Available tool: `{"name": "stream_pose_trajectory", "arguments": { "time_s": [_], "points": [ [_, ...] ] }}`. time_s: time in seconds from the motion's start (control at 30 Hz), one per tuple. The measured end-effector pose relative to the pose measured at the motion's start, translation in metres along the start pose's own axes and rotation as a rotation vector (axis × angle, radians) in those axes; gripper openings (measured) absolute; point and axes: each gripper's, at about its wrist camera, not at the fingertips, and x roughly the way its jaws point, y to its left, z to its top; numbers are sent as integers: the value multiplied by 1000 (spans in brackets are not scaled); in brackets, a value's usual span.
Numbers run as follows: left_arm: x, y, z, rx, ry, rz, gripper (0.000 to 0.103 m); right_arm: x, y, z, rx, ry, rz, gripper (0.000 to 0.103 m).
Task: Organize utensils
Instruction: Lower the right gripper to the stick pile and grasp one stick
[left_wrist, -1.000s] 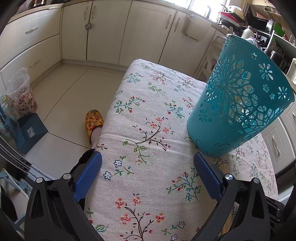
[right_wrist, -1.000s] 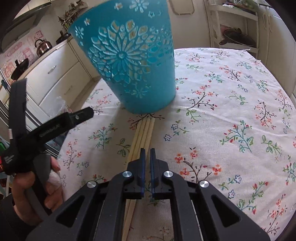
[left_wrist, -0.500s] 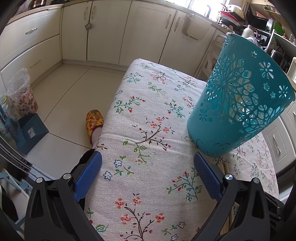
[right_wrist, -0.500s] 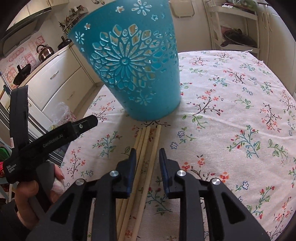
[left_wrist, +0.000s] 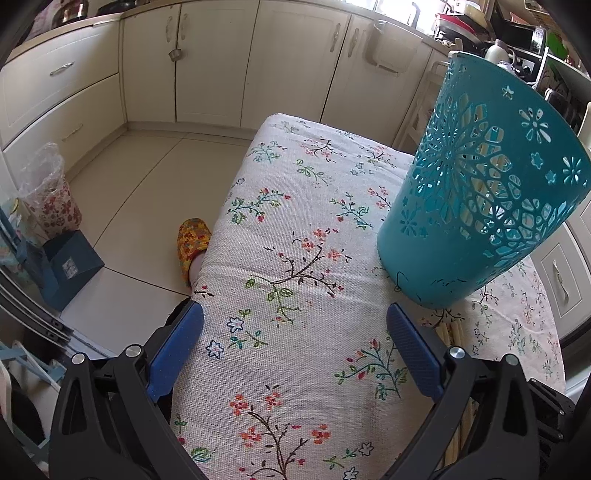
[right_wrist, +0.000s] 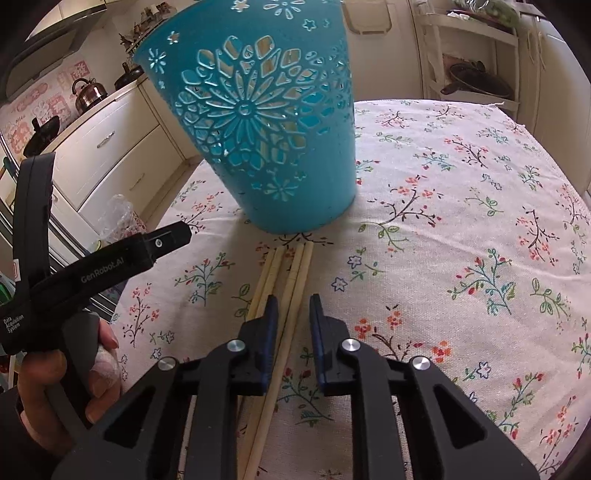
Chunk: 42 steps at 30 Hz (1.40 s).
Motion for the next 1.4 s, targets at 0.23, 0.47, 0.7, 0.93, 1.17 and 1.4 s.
{"name": "stream_pose_trajectory", "arguments": {
  "time_s": [0.23,0.47,0.7,0.93,1.17,1.4],
  "points": [
    [1,-2,0,9,4,14,95,-5,-17,-2,59,-8,22,19],
    [2,-5,0,23,11,34,95,-5,0,-3,-68,4,-85,18],
    [1,-5,-1,29,13,43,95,-6,2,-7,-115,-1,-137,13],
    [8,-18,-2,89,44,134,95,-5,-1,-5,-91,-2,-124,13],
    [10,-24,-3,131,60,162,95,-3,0,-2,-84,-1,-129,13],
    [10,-24,-4,133,59,156,95,-3,-4,-1,-62,-13,-152,12]
  ]
}}
